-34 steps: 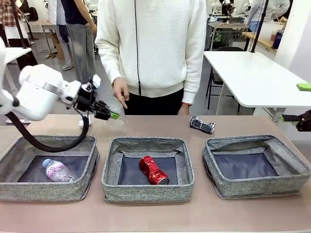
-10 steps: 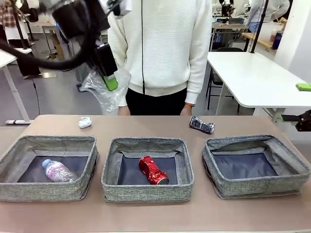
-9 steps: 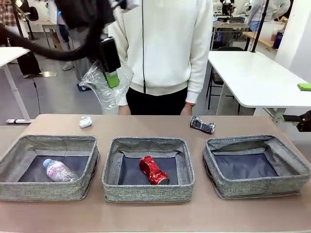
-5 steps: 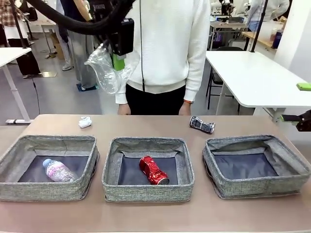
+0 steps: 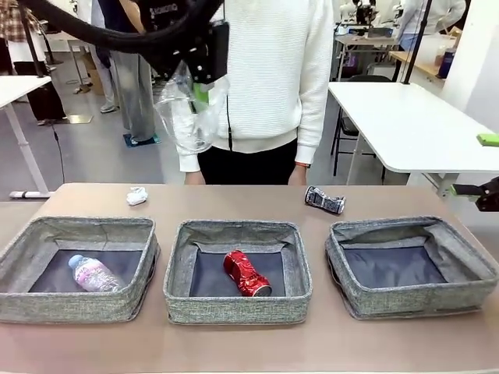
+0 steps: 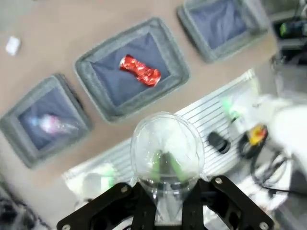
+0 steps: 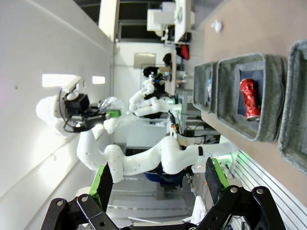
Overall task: Sort the waste into the appropriate baskets.
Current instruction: Pick up the waste item pointed out by the person.
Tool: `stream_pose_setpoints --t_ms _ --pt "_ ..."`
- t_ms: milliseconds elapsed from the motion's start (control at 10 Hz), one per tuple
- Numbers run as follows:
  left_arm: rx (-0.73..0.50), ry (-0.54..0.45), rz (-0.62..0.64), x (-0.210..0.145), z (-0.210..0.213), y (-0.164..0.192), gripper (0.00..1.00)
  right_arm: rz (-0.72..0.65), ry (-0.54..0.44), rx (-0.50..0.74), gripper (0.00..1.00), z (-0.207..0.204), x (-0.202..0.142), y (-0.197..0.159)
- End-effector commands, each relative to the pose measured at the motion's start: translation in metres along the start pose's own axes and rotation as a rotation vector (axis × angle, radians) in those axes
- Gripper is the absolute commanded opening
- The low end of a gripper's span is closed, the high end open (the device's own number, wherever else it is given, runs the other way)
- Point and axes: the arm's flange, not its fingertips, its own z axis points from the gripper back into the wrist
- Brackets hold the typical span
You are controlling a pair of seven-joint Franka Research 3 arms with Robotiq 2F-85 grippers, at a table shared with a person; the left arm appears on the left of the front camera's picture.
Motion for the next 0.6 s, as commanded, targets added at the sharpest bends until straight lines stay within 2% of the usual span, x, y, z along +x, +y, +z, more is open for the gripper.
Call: stream_pose_setpoints --t_ms 0,200,400,500 --pt "0.021 -0.242 0.43 -0.033 0.006 -0.023 0.05 0.011 -0.005 0.021 1.0 -0.001 0.001 0.003" --pt "0.141 -0.182 0.488 -0.044 0.008 -0.021 0.05 0.011 -0.005 0.021 1.0 -0.001 0.001 0.003" --pt "0.167 -0.081 0.359 -0.042 0.007 -0.017 0.05 0.011 -0.005 0.021 1.0 -0.001 0.001 0.003" --pt "0.102 -0.177 0.446 -0.047 0.013 -0.025 0.05 0.011 -0.005 0.021 1.0 -0.001 0.001 0.003"
